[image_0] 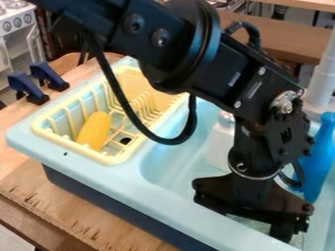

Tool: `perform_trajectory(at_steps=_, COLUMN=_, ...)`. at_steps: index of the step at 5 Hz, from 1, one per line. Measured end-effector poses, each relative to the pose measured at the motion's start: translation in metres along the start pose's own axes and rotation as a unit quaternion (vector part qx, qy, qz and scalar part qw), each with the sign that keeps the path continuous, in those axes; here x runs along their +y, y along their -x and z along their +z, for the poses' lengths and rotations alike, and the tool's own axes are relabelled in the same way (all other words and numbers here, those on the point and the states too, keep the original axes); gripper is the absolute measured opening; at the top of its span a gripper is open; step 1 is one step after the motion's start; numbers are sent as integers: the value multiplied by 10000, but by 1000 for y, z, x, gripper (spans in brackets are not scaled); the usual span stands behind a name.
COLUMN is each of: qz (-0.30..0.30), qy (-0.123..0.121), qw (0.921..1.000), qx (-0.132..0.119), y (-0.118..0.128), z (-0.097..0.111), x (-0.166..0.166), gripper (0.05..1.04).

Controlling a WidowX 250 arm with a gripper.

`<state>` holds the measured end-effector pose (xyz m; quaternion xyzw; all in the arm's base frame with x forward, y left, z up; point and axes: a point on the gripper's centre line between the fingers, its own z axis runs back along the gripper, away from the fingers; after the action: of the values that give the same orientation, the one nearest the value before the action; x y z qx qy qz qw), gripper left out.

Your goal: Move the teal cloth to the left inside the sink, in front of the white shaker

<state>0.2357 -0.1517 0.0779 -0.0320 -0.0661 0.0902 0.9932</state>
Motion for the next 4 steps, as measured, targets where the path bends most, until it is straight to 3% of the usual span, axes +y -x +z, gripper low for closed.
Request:
perform_trajectory(at_steps=2, qz=30, qy=-304, qw=9990, qx=323, y=-6, z=0, x=27, gripper=1001)
perform_trajectory(at_steps=3, qz=44, qy=-647, qw=9969, qx=442, y=-10, z=7, x=40, gripper=1001)
perform_trajectory(at_steps=4, qz=-2, qy=-756, qw=9965, qx=364, y=-13, z=17, x=44, gripper=1001)
